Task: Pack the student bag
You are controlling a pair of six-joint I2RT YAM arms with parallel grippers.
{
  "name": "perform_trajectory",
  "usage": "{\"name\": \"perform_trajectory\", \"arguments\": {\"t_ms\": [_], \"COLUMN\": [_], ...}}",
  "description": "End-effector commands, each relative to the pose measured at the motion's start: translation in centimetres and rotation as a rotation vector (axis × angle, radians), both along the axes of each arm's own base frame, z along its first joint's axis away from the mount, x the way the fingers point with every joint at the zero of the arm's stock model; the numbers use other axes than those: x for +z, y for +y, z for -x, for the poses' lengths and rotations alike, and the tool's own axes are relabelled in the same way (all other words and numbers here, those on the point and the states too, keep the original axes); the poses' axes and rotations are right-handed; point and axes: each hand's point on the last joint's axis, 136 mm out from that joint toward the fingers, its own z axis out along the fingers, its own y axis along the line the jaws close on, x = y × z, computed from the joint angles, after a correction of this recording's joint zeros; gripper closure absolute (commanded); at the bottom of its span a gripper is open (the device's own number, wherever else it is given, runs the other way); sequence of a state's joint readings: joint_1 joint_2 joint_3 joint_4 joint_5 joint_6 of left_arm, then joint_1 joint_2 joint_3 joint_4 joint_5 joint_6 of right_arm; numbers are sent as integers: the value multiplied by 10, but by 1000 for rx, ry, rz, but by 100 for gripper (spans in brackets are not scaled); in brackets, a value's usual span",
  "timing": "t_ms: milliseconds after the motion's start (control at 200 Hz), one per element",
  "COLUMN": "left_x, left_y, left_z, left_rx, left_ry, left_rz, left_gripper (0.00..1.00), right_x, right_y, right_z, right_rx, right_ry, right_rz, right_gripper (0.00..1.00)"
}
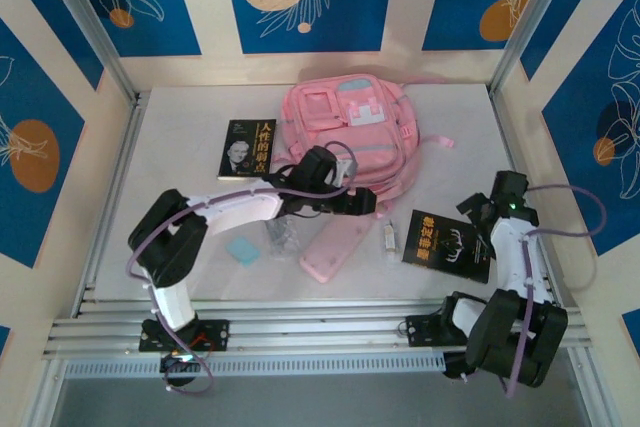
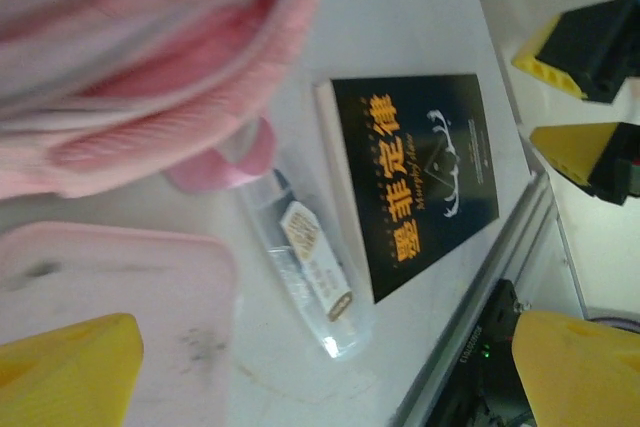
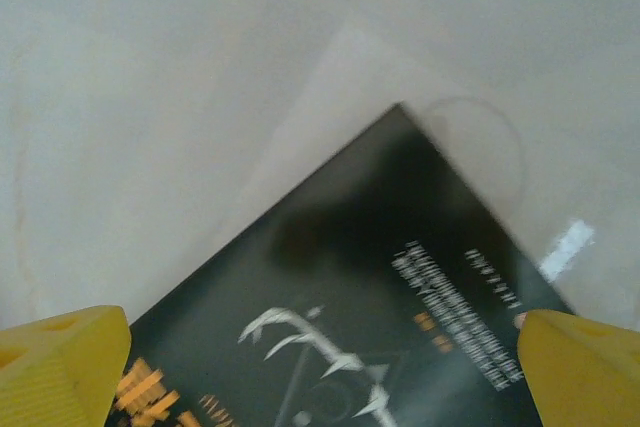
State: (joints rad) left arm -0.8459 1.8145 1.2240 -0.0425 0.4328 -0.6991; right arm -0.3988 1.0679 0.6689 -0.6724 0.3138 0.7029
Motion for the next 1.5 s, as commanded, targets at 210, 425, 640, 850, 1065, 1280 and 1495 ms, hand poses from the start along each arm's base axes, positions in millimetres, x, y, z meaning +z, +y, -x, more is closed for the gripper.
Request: {"name": "perform_trajectory", "arguments": {"t_ms": [210, 425, 640, 850, 1065, 1280, 1495], "left_x": [-8, -17, -34, -51, -52, -73, -95], "left_y": [-56, -62, -63, -59, -58, -61, -65], "left_z": [24, 19, 13, 15, 38, 35, 27], "left_rx": [-153, -152, -155, -176, -252, -251, -263], "left_ry": [27, 37, 7, 13, 17, 37, 44], "left_rz": [-3, -24, -148, -222, -267, -304, -376], "left_gripper": [8, 8, 12, 21, 26, 30, 34], "right_x": [-40, -36, -20, -17, -3, -23, -38], "right_y": [-9, 38, 83, 70, 39, 48, 79], "right_z": [22, 5, -8, -16, -44, -67, -69], "right_rx": [-117, 14, 151, 275, 317, 372, 448], "right_ry": [1, -55, -87, -87, -114, -103, -76], "right_rz": [-191, -357, -421, -278, -117, -244, -386], "right_gripper": [1, 1, 1, 2, 2, 6, 13]}}
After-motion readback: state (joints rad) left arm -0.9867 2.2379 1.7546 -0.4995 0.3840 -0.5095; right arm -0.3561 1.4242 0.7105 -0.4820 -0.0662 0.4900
